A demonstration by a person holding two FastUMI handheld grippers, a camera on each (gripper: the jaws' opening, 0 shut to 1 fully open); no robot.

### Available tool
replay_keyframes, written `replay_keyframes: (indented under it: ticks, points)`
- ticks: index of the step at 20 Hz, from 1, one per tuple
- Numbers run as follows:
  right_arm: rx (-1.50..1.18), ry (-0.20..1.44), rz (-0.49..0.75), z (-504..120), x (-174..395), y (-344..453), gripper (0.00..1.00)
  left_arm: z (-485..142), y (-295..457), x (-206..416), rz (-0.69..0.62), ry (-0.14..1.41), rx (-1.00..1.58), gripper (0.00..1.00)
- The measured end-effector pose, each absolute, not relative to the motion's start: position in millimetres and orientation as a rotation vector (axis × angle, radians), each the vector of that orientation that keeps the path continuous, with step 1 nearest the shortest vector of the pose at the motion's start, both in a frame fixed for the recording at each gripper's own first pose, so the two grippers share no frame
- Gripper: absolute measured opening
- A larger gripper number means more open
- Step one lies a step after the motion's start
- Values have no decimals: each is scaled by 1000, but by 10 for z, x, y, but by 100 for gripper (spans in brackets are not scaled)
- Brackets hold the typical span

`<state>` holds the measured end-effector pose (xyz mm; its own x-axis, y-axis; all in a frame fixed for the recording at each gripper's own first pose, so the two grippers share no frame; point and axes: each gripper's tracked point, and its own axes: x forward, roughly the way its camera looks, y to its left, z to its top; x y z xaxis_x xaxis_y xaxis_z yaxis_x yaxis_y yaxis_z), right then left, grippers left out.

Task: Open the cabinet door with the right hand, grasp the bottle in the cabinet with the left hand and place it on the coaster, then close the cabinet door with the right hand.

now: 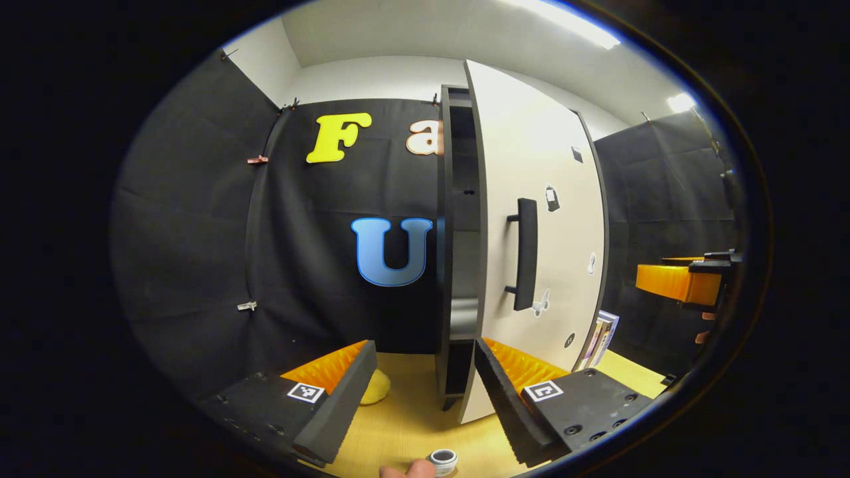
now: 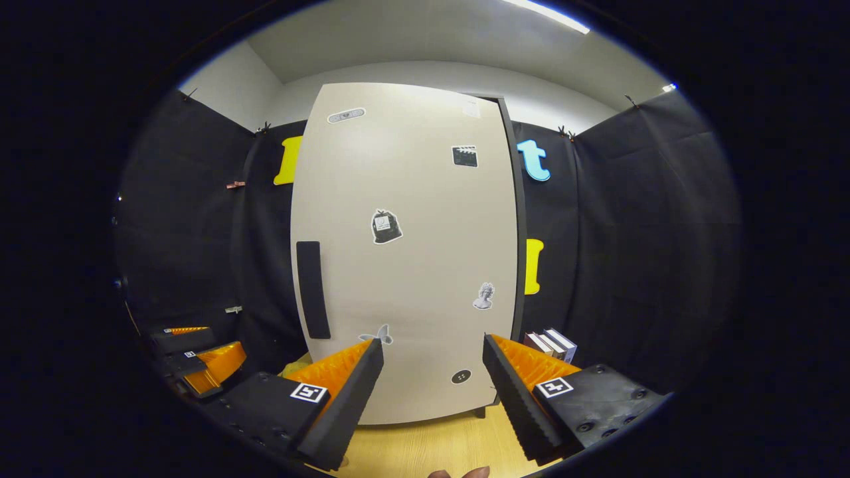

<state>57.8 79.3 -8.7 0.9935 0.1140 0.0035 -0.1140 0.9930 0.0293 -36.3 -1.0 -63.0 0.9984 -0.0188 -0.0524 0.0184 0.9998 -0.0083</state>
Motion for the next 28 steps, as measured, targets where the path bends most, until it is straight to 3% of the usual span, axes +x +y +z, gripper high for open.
replay_keyframes:
  ticks: [28]
  points:
    - [18,6,122,-109,547,754,98,-537,-150,-345,-30,43,14,93]
